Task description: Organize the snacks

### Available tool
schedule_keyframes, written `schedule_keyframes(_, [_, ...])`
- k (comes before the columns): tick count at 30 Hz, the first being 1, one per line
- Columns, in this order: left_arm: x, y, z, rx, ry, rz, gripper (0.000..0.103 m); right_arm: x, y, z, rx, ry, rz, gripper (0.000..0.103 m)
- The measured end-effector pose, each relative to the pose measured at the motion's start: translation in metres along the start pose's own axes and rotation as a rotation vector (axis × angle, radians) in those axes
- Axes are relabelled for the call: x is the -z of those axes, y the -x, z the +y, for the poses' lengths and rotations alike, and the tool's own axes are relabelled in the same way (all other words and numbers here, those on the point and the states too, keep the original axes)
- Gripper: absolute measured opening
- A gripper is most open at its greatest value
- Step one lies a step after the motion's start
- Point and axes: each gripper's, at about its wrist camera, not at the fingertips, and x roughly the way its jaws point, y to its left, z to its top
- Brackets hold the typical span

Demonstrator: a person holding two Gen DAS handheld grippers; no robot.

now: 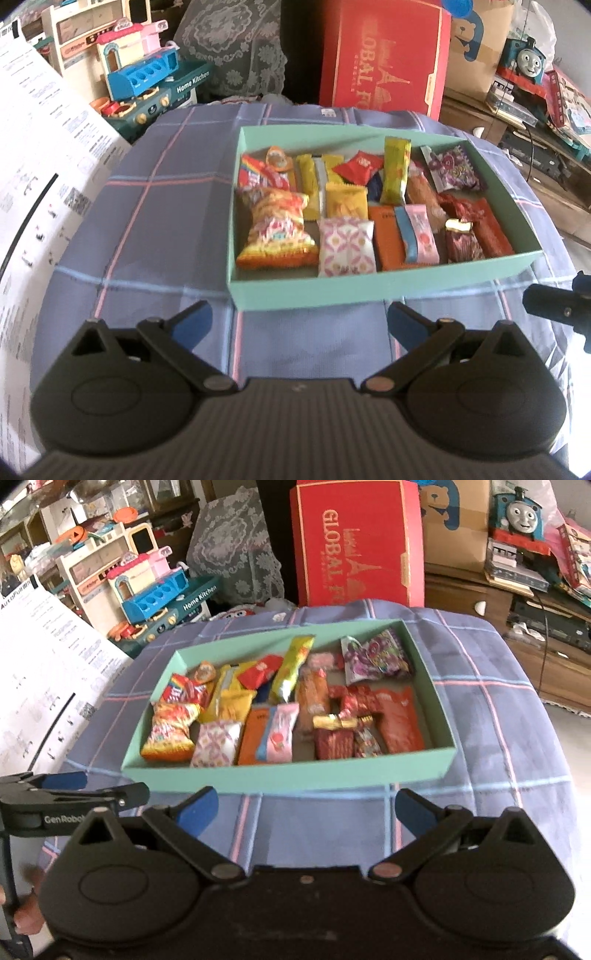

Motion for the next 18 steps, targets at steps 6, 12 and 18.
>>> schedule_keyframes(6, [0.017,-0.001,0.000,-0.004,0.011,0.018,0.103,0.019,0.006,-0.008,0.011,0.001,0.008,0.103])
schedule_keyframes(12, [0.030,-0.003,-0.001,-0.011,-0.001,0.020,0.103,0.037,0.012,-0.020,0.020,-0.026,0.026,0.103])
schedule_keyframes(18, [0.043,-0.010,0.002,-0.019,0.001,0.040,0.103,0.049,0.009,-0.023,0.050,-0.033,0.046,0.103])
